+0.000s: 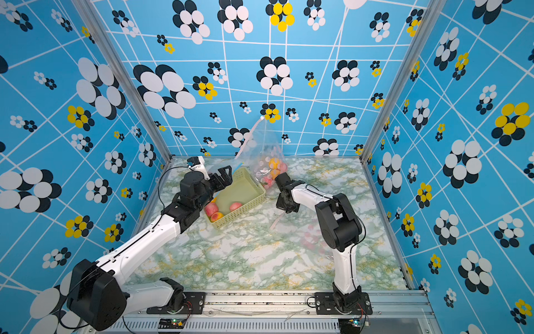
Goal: Place the peach in a zip-top bag and seal the zipper
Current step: Pick up the zipper food storage bag at the center of the board.
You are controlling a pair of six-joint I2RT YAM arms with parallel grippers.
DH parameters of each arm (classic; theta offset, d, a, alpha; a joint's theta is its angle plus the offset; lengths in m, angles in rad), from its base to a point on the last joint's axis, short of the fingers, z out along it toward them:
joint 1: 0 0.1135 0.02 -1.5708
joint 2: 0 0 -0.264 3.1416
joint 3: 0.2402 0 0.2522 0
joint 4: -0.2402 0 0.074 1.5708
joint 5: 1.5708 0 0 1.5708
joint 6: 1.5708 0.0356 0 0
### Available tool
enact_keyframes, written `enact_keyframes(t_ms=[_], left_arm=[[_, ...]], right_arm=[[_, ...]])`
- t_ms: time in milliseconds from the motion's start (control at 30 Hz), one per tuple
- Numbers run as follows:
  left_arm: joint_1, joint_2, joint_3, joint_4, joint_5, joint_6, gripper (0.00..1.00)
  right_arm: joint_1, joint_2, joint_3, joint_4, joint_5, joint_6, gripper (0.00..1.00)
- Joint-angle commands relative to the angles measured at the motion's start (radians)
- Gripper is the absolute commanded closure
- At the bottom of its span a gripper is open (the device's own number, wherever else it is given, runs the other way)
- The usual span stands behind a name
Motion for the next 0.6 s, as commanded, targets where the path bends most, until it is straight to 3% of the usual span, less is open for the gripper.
enact_keyframes(t_ms=[0,567], left_arm=[[0.009,0.005,0.042,-0.05,0.079,0.038,0.03],[-0.067,0.069,0.043,-0.11,0.375,-0.019,0.2]], right_arm=[[-0.004,-0.087,-0.047,0.046,-0.054,-0.038,1.0],[-0.002,-0.568,-0.453,0.625,-0.353,-0.33,1.0]])
